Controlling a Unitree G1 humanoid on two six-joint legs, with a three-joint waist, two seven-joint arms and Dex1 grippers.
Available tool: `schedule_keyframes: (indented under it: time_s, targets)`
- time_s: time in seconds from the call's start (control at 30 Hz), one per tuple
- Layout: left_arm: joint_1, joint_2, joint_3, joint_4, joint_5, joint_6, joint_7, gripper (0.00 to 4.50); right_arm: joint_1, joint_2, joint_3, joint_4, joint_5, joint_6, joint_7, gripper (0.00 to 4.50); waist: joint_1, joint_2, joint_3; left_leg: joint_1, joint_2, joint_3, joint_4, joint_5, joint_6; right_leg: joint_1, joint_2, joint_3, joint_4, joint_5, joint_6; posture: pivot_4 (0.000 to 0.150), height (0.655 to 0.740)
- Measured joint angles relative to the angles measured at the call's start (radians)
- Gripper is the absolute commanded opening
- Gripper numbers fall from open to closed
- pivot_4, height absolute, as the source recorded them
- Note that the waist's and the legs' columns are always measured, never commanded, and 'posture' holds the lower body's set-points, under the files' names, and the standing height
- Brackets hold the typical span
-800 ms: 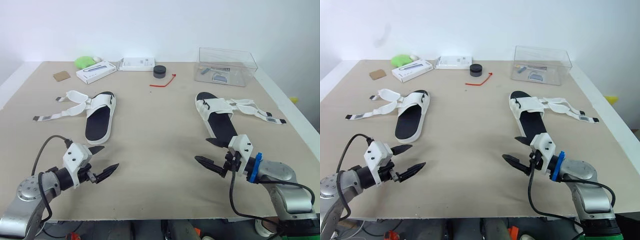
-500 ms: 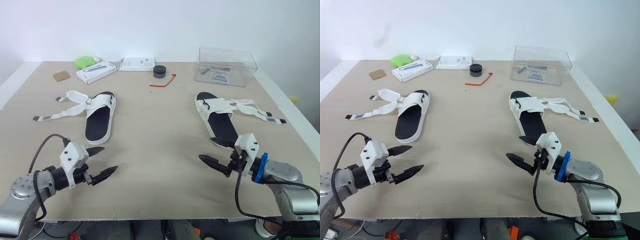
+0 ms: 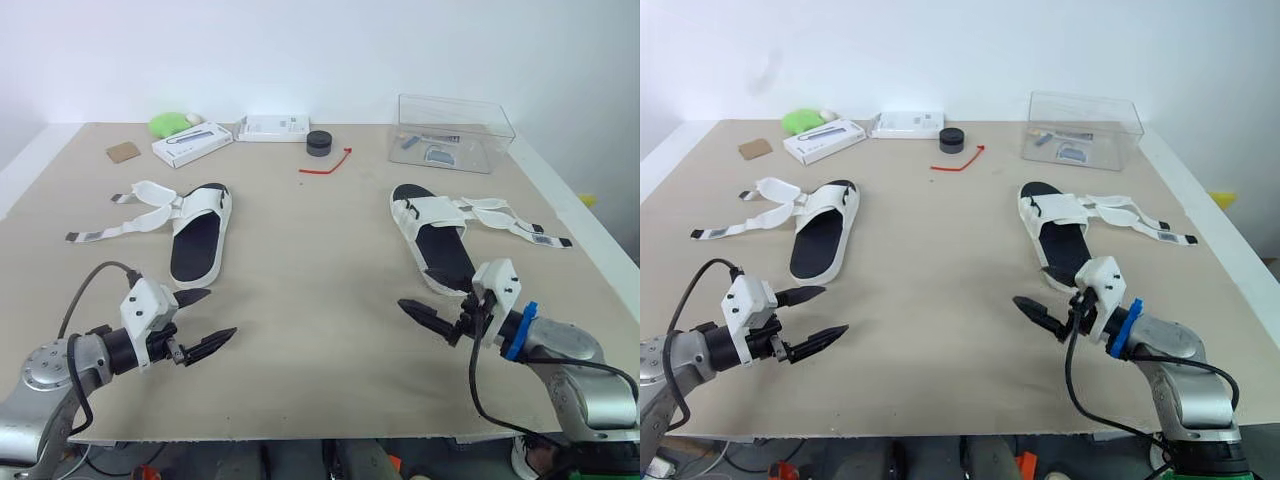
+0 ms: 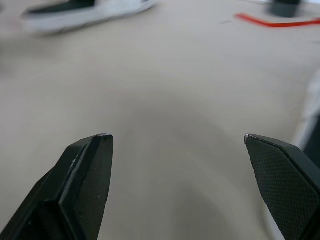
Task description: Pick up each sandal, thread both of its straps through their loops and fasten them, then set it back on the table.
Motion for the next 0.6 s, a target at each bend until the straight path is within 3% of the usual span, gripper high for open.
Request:
schedule_keyframes:
  time_s: [0.23, 0.33, 0.6]
  targets:
    - [-0.133, -0.051, -0.187, -0.046, 0.013, -0.007, -0.038, 4.45, -0.136, 0.034, -0.006, 0.006, -0.027, 0.160, -0.236, 4.50, 0.000, 0.000, 0.000, 0.000, -0.001, 0.003, 0.000, 0.000, 0.000, 0.000, 0.001, 0.004, 0.000, 0.000, 0.002, 0.150, 0.7400]
    - [-0.279, -0.104, -0.271, -0.035, 0.011, 0.009, -0.044, 4.45, -0.199, 0.082, 0.006, 0.033, -0.047, 0.200, -0.311, 4.50, 0.001, 0.000, 0.000, -0.002, -0.001, 0.004, 0.001, 0.000, 0.000, -0.001, 0.001, 0.005, 0.000, 0.002, 0.003, 0.150, 0.7400]
    - [-0.373, -0.141, -0.348, 0.050, 0.023, 0.010, -0.062, 4.45, -0.265, 0.143, 0.043, 0.078, -0.106, 0.220, -0.408, 4.50, -0.004, 0.000, 0.000, -0.002, -0.001, 0.006, 0.000, -0.001, 0.001, -0.001, 0.002, 0.008, 0.000, 0.001, 0.003, 0.150, 0.7400]
